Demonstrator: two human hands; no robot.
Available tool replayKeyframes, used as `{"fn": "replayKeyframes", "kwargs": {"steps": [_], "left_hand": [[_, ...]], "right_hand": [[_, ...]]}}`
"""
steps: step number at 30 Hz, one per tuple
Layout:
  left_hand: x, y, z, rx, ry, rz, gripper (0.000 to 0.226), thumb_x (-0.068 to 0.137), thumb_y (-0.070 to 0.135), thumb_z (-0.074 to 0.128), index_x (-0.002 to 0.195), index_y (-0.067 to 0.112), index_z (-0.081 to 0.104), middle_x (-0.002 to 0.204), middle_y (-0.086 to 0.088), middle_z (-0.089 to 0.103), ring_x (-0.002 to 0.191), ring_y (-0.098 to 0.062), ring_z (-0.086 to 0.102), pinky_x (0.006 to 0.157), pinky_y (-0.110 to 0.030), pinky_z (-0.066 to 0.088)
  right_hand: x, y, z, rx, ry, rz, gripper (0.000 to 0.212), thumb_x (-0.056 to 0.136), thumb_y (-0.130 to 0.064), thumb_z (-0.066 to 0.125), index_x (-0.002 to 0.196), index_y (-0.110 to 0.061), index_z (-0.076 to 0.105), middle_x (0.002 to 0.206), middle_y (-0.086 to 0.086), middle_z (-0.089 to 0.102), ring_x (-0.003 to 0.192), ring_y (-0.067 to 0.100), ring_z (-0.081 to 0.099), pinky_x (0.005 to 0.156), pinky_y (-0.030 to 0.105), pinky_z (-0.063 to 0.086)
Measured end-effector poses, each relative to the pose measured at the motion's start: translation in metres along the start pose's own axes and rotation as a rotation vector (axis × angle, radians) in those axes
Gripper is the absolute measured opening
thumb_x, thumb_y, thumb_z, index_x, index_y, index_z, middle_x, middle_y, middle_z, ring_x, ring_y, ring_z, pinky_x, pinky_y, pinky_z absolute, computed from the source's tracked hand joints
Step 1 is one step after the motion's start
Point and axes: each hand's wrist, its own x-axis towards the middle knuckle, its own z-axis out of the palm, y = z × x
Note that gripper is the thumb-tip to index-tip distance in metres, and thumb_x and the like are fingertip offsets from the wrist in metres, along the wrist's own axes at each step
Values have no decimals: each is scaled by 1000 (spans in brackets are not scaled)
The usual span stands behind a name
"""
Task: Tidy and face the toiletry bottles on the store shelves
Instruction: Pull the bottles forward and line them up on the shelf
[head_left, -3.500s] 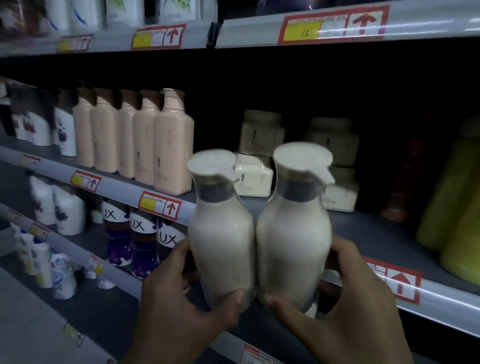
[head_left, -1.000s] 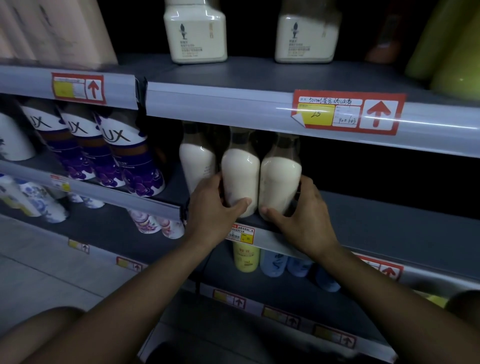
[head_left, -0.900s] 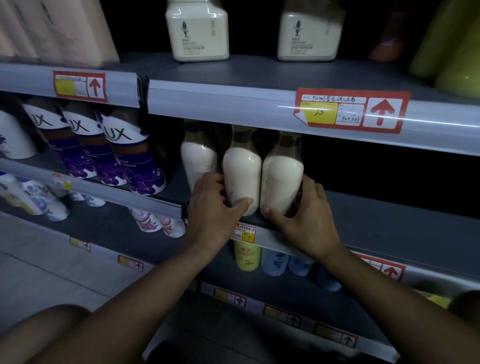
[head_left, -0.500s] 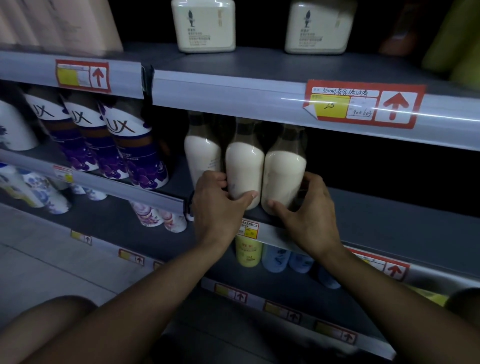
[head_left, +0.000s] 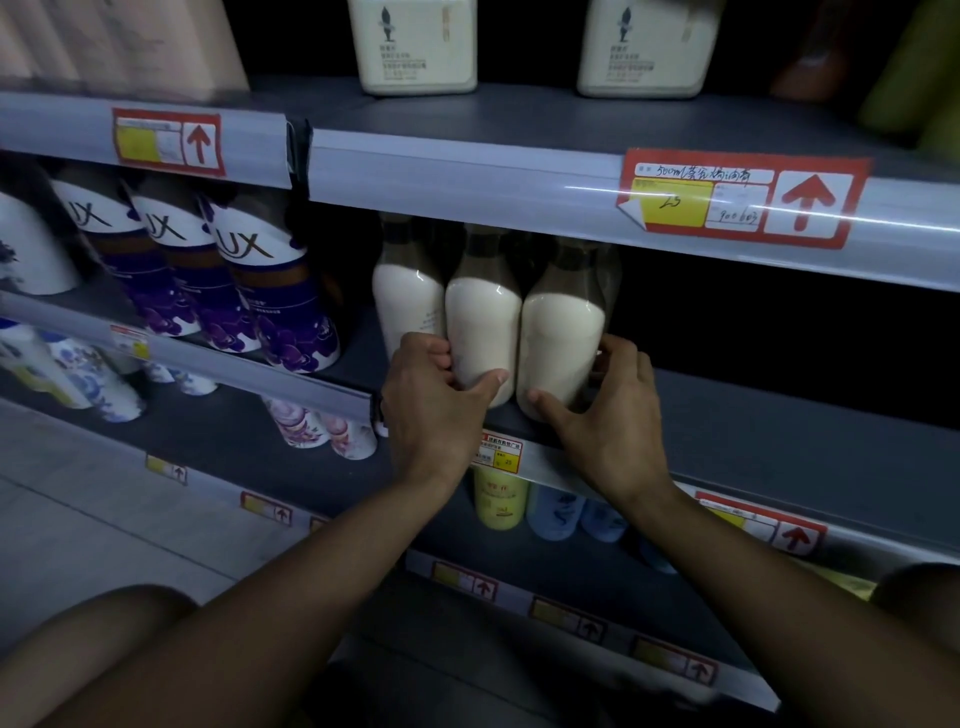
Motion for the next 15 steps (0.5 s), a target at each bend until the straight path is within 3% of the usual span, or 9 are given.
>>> {"fn": "replayKeyframes", "kwargs": {"steps": [5, 15], "left_hand": [[1, -3, 1, -4, 4, -5, 54, 67, 38, 95, 104, 24, 57, 102, 3, 67, 81, -9, 68, 76, -38, 61], [-3, 3, 0, 1, 5, -5, 52, 68, 34, 94, 100, 26, 53, 101, 3, 64, 77, -7, 65, 75, -38, 60]], "right_hand": [[0, -2, 1, 0, -2, 3, 80, 74, -42, 90, 137, -20, 46, 129, 1, 47, 112, 20, 57, 93, 39, 54], [0, 0, 3, -8, -7, -15, 79, 74, -46, 89, 136, -22, 45, 127, 0, 46, 110, 21, 60, 90, 47, 58]]}}
